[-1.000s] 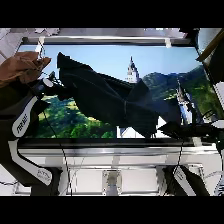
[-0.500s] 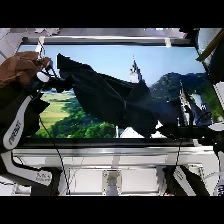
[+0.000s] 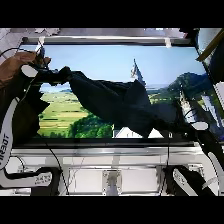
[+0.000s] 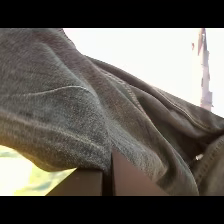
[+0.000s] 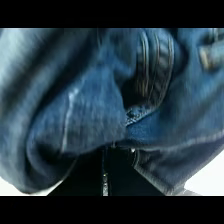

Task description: Fold the clothes and pants, and hang the long-sleeved shirts on hangers.

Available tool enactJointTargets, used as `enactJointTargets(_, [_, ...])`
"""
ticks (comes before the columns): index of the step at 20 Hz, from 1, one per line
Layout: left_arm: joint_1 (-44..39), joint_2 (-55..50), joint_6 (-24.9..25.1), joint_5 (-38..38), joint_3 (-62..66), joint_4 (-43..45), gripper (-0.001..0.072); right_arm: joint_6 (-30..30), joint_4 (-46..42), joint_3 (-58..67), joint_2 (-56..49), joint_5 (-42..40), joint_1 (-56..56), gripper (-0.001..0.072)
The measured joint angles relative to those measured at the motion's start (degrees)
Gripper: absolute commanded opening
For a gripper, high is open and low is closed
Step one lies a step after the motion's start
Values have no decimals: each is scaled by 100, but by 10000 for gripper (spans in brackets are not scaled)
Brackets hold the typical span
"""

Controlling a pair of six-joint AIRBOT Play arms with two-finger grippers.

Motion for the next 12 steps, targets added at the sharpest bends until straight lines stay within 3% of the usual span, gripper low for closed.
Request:
enactJointTargets(4, [138,719,4,-153,-2,385,19,-15,-55,1064,-2,-50,-221,25])
enactJointTargets(12, [120,2881,4,-1097,0,1646,19,590,-282,4929,0,1143,-793,24])
